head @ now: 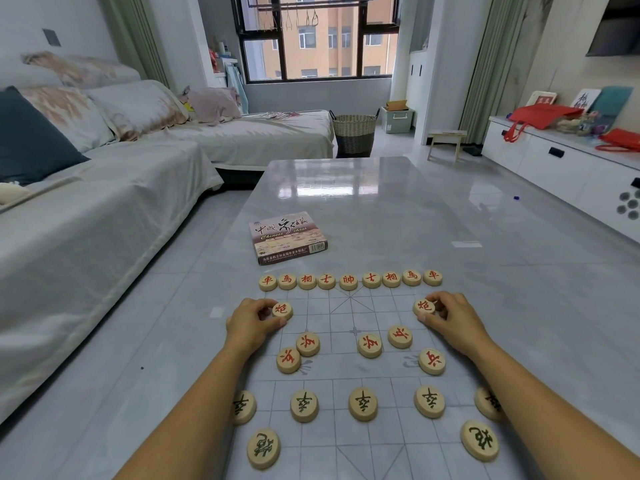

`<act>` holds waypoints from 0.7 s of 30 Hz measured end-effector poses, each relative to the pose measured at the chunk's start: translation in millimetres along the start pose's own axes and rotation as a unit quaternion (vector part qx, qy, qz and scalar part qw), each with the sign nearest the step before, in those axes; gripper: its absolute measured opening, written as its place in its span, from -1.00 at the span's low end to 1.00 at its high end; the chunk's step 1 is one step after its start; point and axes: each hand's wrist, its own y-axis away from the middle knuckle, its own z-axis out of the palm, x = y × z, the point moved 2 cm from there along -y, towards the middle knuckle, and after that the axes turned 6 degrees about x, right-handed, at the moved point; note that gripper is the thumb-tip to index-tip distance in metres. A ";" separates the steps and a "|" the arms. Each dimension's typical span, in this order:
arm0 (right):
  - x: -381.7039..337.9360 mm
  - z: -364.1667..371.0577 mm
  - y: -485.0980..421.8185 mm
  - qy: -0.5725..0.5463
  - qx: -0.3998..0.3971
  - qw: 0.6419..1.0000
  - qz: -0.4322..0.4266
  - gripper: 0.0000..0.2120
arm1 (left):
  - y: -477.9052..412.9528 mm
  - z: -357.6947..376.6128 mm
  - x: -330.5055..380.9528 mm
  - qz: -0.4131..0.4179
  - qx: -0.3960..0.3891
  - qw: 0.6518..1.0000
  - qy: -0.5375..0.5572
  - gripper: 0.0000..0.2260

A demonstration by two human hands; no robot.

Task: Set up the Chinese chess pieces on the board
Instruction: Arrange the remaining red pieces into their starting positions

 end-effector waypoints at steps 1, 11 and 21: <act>0.1 0.1 0.1 0.000 0.000 1.000 0.000 -0.64 | 0.2 0.0 -0.3 0.000 0.001 1.000 0.001 -0.66; 0.7 0.7 -0.5 0.004 0.003 1.000 -0.001 -0.63 | 0.8 0.2 0.5 0.002 0.002 1.000 0.001 -0.64; 0.8 0.2 -1.2 0.001 0.000 1.000 -0.004 -0.62 | 3.1 -1.3 3.2 -0.003 0.002 1.000 0.003 -0.61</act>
